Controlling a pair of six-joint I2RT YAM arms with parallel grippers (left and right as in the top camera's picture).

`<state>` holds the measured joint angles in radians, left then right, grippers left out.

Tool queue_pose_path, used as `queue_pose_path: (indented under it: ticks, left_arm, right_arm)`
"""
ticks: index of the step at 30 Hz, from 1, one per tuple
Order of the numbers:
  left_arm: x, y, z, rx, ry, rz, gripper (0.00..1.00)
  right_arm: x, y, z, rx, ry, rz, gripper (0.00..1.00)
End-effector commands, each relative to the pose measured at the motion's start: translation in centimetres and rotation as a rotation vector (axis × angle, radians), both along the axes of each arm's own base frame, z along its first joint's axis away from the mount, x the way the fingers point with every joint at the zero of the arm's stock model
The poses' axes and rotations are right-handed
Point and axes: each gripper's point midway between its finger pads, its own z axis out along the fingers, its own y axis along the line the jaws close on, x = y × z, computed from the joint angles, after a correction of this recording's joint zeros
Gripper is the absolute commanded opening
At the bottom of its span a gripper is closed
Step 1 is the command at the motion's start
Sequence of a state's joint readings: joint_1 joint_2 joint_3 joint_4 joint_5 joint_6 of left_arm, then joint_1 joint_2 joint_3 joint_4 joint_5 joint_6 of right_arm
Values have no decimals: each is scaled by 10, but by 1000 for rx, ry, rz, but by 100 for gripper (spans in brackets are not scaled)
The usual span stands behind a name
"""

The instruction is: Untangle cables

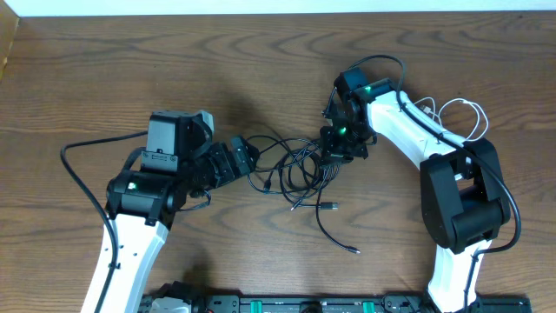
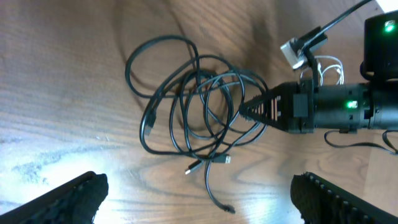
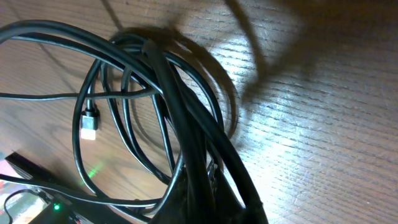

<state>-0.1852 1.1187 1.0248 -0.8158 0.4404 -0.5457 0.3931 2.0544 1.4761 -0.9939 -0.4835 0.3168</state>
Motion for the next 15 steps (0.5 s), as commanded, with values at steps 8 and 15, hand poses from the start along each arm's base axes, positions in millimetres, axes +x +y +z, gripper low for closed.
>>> queue_pose_path:
  ticks: [8,15]
  left_arm:
    - [0,-12,-15,24,52,-79,93]
    - [4,-15,-42,33,152,-85,88]
  right_arm:
    - [-14,31,21,244,4,140,1]
    - [-22,39,22,269,-37,244,1]
